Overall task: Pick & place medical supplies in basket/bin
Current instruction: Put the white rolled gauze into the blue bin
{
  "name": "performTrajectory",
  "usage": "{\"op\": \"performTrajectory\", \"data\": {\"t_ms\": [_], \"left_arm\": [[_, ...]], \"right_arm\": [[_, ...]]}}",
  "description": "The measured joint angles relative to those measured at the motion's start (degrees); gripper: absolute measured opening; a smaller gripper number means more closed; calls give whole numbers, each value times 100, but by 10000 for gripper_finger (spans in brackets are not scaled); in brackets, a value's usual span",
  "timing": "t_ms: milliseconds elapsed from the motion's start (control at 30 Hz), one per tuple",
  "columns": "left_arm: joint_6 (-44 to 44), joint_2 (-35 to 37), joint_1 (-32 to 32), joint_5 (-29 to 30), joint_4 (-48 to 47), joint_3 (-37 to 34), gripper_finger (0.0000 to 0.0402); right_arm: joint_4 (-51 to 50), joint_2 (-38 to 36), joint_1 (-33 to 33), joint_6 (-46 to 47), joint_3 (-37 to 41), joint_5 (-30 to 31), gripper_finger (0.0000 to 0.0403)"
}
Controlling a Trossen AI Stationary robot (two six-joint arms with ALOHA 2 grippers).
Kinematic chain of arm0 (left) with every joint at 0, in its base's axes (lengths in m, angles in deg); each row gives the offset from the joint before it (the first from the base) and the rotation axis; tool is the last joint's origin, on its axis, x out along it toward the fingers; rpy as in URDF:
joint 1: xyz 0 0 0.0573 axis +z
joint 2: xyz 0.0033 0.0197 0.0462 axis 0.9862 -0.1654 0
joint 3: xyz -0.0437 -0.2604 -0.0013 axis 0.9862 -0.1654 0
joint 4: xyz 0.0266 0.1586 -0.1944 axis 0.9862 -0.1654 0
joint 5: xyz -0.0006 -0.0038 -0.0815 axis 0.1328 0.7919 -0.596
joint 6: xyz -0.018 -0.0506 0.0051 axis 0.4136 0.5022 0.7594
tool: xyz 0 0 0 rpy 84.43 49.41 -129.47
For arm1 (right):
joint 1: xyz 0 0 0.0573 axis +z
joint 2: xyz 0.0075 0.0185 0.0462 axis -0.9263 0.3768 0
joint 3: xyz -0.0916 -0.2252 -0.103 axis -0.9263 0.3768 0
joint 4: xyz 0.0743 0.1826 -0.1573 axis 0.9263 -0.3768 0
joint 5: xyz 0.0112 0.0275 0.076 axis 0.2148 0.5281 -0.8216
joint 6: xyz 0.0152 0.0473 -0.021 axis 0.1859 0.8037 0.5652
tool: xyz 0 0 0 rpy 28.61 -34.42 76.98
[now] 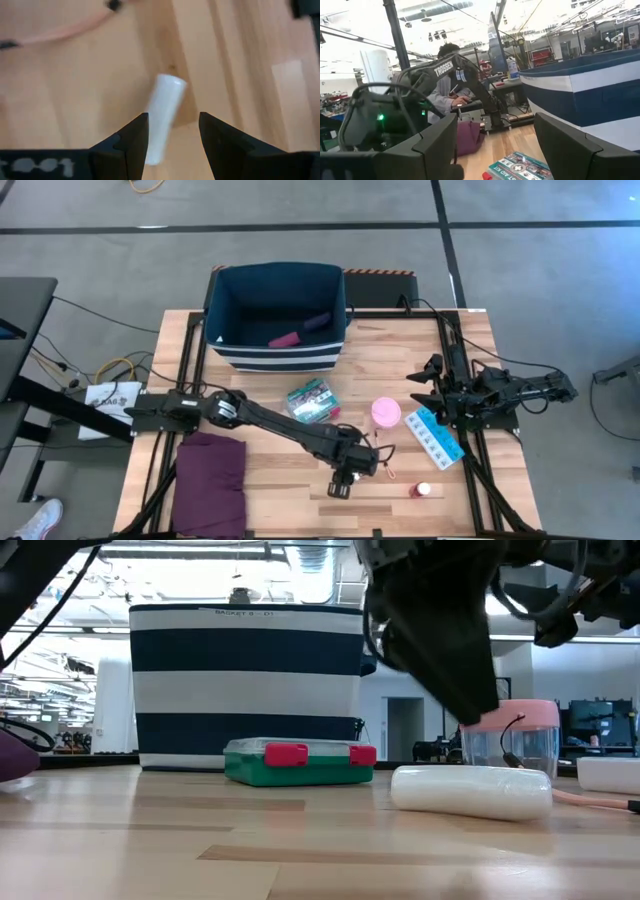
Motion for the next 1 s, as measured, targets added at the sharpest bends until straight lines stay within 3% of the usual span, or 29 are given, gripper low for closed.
{"op": "performTrajectory", "data": {"t_ms": [167,367,567,767,1000], "left_arm": [[41,-217,-55,-55,59,0,162],[101,-325,-46,401,-120,11,162],[-37,-331,-64,450,-224,70,162],[-266,-349,-60,1034,-275,87,162],[-364,-349,-53,1014,-341,87,162]], "right_arm": [[-19,0,0,0,0,-2,260],[-29,0,0,2,2,-13,260],[-29,-7,0,0,0,-13,260],[-27,-7,0,0,0,-13,260],[-27,-7,0,0,0,-13,260]]}}
